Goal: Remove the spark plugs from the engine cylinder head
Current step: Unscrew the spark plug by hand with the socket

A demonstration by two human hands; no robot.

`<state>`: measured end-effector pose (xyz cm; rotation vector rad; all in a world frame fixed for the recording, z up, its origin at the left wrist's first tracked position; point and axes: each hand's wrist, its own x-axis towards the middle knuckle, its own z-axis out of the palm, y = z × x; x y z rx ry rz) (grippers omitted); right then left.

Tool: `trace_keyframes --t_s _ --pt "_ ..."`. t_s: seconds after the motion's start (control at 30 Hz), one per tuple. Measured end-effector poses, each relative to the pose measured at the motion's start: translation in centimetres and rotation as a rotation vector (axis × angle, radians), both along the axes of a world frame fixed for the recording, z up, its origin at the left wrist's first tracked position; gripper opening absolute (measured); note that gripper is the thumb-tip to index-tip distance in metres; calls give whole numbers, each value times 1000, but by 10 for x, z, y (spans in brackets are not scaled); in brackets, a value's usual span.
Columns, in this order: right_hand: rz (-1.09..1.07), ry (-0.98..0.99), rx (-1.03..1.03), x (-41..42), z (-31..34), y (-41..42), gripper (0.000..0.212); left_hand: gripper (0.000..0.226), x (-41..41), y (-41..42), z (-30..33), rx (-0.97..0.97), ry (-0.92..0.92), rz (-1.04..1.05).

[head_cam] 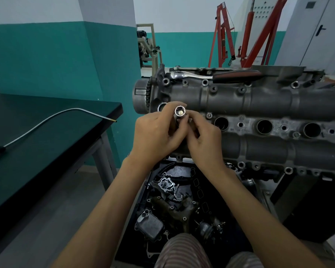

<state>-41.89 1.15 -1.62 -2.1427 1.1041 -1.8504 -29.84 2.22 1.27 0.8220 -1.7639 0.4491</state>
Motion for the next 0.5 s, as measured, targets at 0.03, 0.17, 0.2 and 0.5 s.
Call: trace_keyframes --t_s 0.03,0.17,0.2,0.5 --pt "-10 6 -15 0 0 0 24 22 0 0 0 -3 -4 7" --pt "-32 -4 8 1 -1 -3 25 29 -2 -2 1 -16 23 62" --pt "-36 -14 34 1 -1 -3 22 34 -3 -3 1 -23 24 75" --pt "-11 -31 -1 1 1 0 15 23 2 0 1 -17 -82 40"
